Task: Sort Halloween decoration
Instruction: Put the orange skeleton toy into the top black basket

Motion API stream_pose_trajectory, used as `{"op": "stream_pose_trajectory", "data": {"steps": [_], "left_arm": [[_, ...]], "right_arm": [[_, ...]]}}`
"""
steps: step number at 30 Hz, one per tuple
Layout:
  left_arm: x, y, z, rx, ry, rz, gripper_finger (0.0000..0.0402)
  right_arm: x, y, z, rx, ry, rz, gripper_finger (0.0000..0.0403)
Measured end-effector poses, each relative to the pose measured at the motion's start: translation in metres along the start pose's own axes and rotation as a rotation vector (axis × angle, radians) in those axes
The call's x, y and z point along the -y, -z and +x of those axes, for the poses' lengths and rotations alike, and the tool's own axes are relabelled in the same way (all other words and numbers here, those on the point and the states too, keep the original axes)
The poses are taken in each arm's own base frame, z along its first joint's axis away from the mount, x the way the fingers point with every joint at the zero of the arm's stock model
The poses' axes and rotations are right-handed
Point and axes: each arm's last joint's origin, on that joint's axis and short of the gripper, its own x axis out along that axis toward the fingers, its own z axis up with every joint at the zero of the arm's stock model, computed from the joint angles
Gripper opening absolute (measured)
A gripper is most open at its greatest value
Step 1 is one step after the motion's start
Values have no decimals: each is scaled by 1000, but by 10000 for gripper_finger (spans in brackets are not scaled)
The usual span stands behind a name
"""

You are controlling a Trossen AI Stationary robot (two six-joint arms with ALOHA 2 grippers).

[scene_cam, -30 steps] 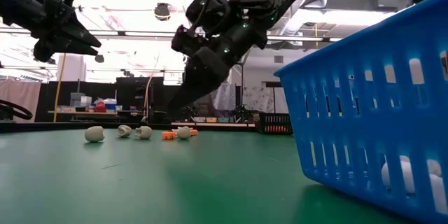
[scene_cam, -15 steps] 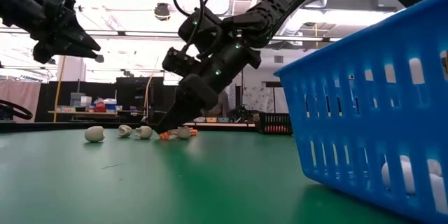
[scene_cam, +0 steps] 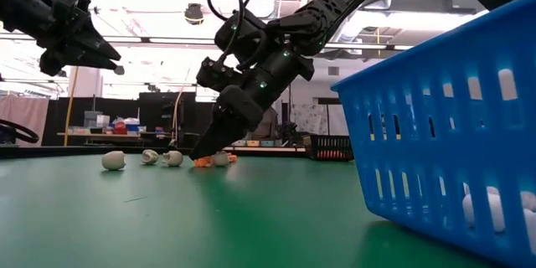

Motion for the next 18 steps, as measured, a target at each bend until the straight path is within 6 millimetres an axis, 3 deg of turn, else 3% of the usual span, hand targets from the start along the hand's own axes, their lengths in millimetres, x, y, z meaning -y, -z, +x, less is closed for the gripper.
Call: {"op": "stream_pose_trajectory", "data": {"steps": [9,14,18], "left_arm": [[0,0,0,0,0,-1,121],[0,0,0,0,-1,-1,121],[0,0,0,1,0,-1,121]], "right_arm": [[0,1,0,-8,6,1,9],[-3,-7,-7,19,8,-3,3],[-8,-20,-25,67,12,-38,1]]}}
